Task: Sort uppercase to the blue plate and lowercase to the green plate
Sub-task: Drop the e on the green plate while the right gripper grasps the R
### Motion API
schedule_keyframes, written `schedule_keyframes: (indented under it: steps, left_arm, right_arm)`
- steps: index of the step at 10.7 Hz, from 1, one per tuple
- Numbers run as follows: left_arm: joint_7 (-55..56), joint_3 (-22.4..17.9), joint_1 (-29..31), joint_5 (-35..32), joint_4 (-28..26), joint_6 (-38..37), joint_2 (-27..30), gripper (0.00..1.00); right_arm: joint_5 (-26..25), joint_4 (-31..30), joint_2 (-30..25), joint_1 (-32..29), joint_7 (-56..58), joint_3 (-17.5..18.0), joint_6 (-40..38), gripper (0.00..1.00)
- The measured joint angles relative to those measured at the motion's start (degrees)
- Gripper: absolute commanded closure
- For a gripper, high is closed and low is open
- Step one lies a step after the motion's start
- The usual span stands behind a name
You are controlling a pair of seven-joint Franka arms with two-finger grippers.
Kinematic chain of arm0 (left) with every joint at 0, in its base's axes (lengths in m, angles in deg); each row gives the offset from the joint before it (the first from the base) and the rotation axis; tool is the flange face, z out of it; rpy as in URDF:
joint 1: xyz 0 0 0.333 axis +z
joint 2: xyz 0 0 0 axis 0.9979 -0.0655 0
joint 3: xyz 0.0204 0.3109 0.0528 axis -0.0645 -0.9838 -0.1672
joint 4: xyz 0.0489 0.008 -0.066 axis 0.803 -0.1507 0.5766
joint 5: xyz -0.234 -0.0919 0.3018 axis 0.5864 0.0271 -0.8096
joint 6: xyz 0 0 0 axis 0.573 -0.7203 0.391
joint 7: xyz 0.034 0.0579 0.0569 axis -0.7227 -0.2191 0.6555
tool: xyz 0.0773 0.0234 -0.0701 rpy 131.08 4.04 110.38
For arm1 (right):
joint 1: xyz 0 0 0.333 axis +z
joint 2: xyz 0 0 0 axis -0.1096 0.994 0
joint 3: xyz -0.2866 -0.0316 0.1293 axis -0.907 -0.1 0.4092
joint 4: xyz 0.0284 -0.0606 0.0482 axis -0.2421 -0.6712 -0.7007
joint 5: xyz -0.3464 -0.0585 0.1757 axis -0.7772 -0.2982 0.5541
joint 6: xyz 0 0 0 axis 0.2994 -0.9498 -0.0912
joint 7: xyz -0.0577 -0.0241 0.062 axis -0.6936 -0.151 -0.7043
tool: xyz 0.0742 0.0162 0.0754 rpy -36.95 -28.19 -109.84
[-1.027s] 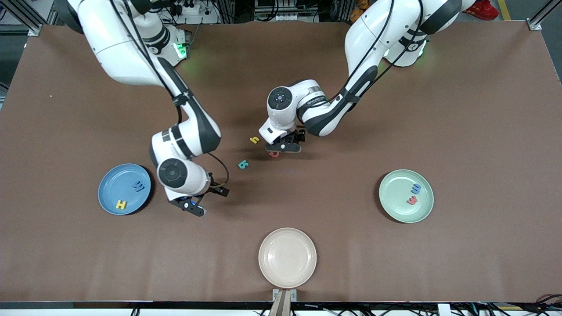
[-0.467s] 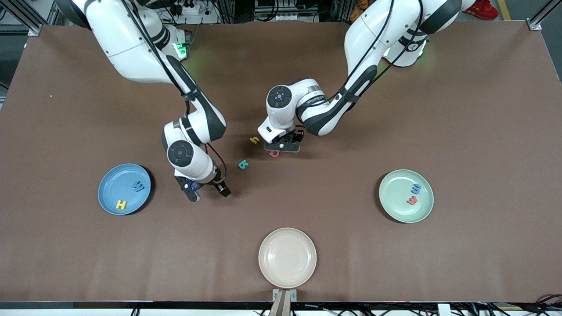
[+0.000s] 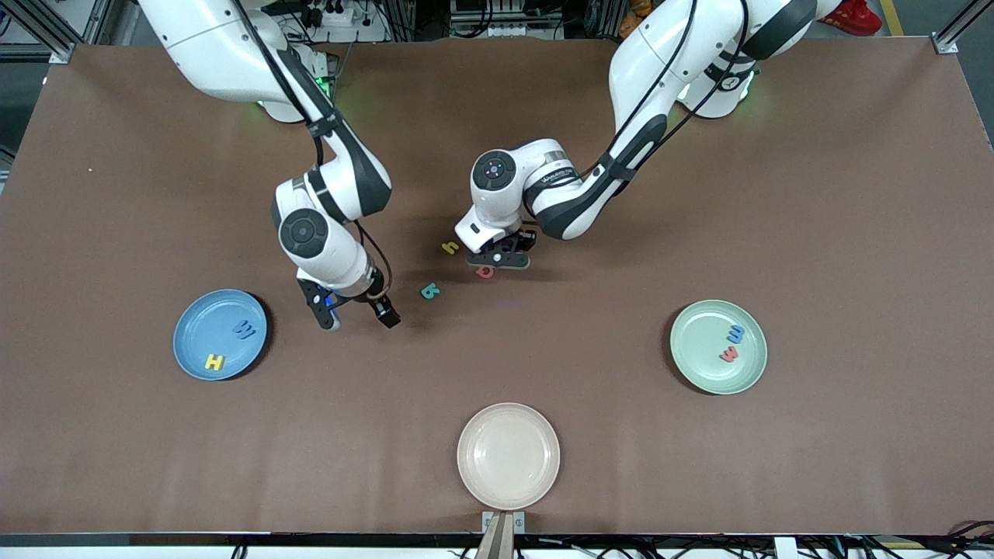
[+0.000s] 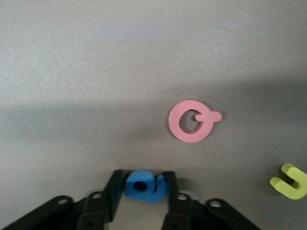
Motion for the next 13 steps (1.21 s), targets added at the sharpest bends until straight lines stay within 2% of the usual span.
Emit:
schedule_keyframes:
  steps: [1, 2, 6, 10, 13]
  left_arm:
    - [-0.3, 0.0, 0.0, 0.0, 0.0, 0.0, 0.0, 0.96]
    - [-0.4, 0.0, 0.1, 0.0, 0.0, 0.0, 0.0, 1.0]
    - [-1.1, 0.2, 3.4, -0.2, 0.2, -1.3, 2.2, 1.0]
    - [-12.2, 1.9, 12.9, -0.2, -0.9, -9.1, 10.8, 1.0]
    - [-22.6, 1.9, 20.8, -0.2, -3.9, -12.2, 14.5, 1.0]
  right_arm:
    - [0.0, -0.1, 0.1, 1.3, -1.7, 0.0, 0.2, 0.0]
    - [0.0, -0.1, 0.3, 2.2, -2.7, 0.0, 0.3, 0.0]
    - [0.0, 2.7, 5.2, 4.6, -4.2, -0.8, 1.4, 0.0]
    - [0.0, 4.2, 7.7, 4.9, -4.6, -1.1, 2.2, 0.0]
    - [0.0, 5.4, 9.7, 6.2, -6.6, -1.1, 3.5, 0.0]
